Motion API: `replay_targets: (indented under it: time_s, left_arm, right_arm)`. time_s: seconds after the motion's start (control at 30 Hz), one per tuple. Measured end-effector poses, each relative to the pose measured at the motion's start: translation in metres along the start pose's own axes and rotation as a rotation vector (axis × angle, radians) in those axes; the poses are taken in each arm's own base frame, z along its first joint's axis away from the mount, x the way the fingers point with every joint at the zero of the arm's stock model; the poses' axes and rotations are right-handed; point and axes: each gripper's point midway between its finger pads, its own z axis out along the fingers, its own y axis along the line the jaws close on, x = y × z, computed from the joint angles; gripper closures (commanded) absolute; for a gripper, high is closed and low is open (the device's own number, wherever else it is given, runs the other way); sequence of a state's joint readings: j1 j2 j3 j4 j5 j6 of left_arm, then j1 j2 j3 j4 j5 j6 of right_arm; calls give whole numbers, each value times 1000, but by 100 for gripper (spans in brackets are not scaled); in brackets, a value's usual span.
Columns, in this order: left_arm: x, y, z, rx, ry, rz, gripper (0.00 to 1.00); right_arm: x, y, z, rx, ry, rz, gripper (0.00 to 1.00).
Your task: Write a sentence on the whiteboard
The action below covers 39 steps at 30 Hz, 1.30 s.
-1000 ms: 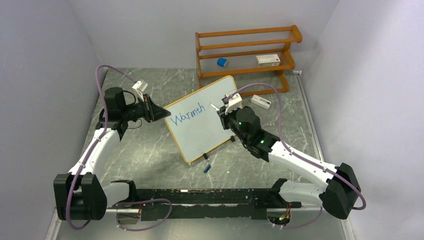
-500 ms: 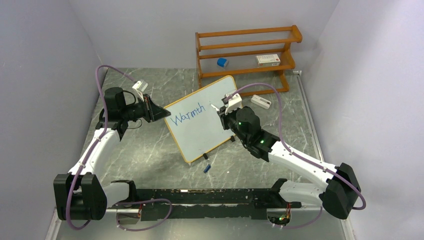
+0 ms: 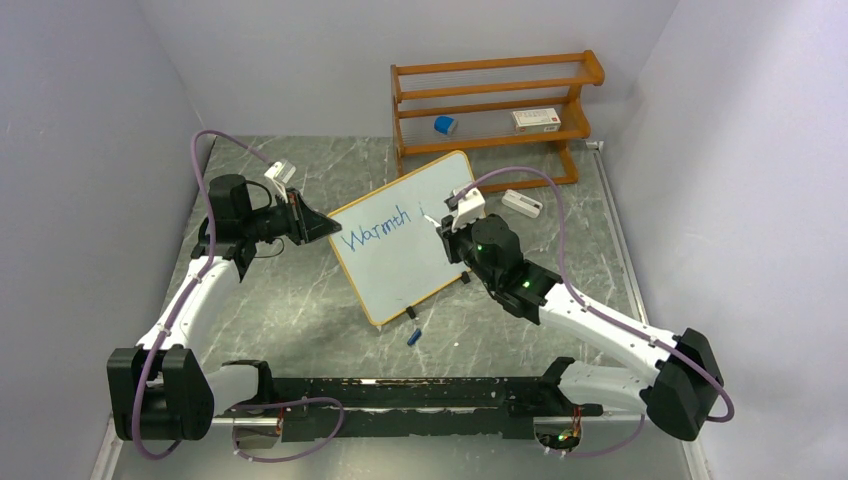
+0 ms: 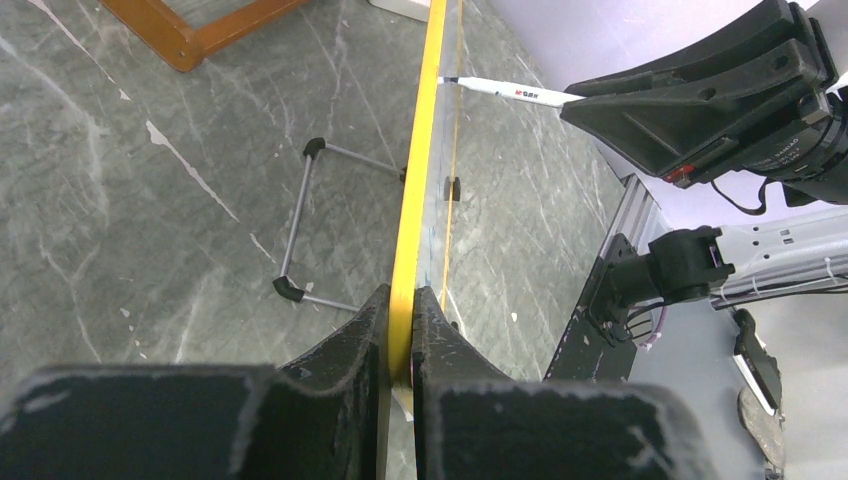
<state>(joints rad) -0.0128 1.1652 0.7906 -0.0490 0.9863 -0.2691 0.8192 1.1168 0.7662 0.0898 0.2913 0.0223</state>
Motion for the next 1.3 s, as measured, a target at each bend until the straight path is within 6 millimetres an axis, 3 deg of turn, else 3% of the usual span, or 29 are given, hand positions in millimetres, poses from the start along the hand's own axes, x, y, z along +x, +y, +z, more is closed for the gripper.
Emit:
replay_targets:
  time_s: [0.33, 0.77, 1.3]
  left_arm:
    - [0, 0, 0, 1, 0, 0, 95]
    - [0, 0, 0, 1, 0, 0, 95]
    - [0, 0, 0, 1, 0, 0, 95]
  right_arm:
    - [3, -1, -4, 0, 14, 2, 100]
    - [-19, -5, -5, 16, -71, 29, 100]
    - [-15, -9, 4, 33, -64, 23, 100]
